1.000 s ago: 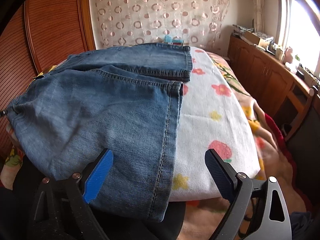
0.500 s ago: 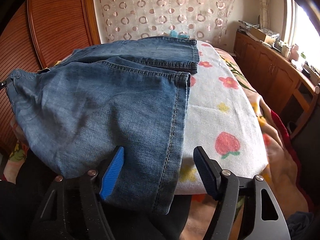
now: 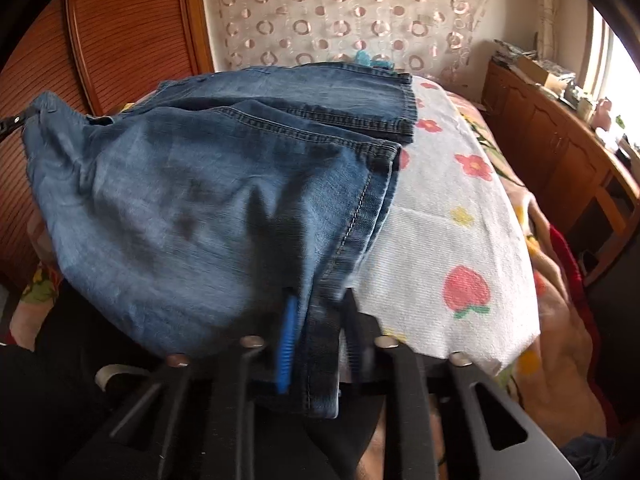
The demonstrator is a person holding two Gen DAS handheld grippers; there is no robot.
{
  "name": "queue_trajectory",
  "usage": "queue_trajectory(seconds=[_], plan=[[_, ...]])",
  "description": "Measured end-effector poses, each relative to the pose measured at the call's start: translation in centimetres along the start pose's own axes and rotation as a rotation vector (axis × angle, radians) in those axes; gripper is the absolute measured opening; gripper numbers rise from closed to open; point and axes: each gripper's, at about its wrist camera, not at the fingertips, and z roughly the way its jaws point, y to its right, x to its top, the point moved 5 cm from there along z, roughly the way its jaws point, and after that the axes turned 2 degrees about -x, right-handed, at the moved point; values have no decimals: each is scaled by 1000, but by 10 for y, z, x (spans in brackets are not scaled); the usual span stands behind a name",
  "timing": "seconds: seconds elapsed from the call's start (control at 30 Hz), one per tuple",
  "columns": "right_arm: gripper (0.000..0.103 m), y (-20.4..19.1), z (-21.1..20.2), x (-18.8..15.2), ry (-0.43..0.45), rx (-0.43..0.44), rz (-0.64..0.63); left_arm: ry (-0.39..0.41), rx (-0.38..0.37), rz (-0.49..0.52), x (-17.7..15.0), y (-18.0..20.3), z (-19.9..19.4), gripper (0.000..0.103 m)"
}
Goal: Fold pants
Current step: 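Close the right tool on the leg hem while the left tool grips the waistband edge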
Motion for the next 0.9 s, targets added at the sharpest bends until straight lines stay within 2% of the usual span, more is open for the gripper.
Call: queue_trajectory(seconds=[0.2, 0.3, 0.53, 0.73, 0.9], plan=[[12, 3, -29, 33, 99, 71, -12, 50, -21, 8, 32, 7, 5, 9], [12, 2, -43, 62, 159, 54, -67, 72, -21, 27, 48, 12, 11, 9], [11, 17, -51, 122, 266, 8, -85, 104, -19, 29, 77, 14, 26, 9], [11, 39, -24, 143, 251, 2, -53, 100, 9, 48, 91, 8, 50, 9], [12, 43, 30, 152, 162, 11, -30, 53, 20, 61, 83, 4, 82, 9]])
